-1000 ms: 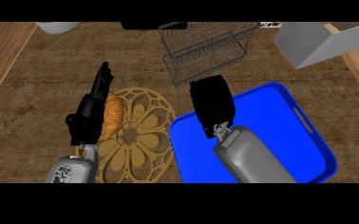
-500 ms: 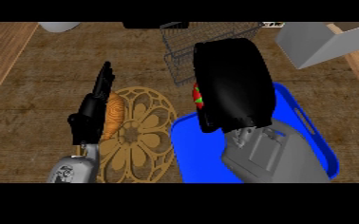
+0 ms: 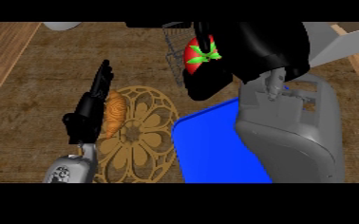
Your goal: Pick the tomato from the tray and place it in the tiered basket
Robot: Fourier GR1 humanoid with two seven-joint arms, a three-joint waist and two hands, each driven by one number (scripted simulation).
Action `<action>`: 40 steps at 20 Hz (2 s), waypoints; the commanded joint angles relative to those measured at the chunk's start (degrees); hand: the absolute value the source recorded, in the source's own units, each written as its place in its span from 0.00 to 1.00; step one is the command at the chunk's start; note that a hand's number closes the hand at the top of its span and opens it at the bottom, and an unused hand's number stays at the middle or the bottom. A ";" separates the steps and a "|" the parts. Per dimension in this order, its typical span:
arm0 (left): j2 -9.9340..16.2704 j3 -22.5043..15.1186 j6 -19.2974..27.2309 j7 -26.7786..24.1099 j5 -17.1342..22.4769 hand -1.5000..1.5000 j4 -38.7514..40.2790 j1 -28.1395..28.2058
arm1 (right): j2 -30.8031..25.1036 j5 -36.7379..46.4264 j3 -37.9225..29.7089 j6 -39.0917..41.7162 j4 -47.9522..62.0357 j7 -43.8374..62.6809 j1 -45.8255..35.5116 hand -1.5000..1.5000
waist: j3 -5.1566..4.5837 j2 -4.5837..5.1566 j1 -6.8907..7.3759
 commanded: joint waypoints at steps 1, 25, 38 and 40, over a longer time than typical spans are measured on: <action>-0.18 1.21 0.16 0.62 0.07 0.50 2.19 -3.10 | 0.09 -0.01 -4.44 -0.48 6.86 0.64 -5.75 1.00 | 0.02 0.16 -0.42; 0.30 0.26 -1.06 0.88 -0.85 0.50 -1.24 -0.56 | -3.54 5.04 -14.50 -28.08 45.90 -15.36 -10.58 0.00 | 0.05 0.42 0.45; -1.50 1.22 0.68 -2.50 -0.65 0.50 1.60 1.21 | -8.67 -4.40 -27.23 -39.26 38.41 -17.29 -6.24 0.00 | 0.06 -0.19 -1.61; -0.81 1.14 -0.01 -0.26 -0.67 0.50 0.50 0.50 | -11.87 -5.81 -29.44 -38.07 37.30 -16.41 -5.76 0.00 | 0.08 -0.13 -1.40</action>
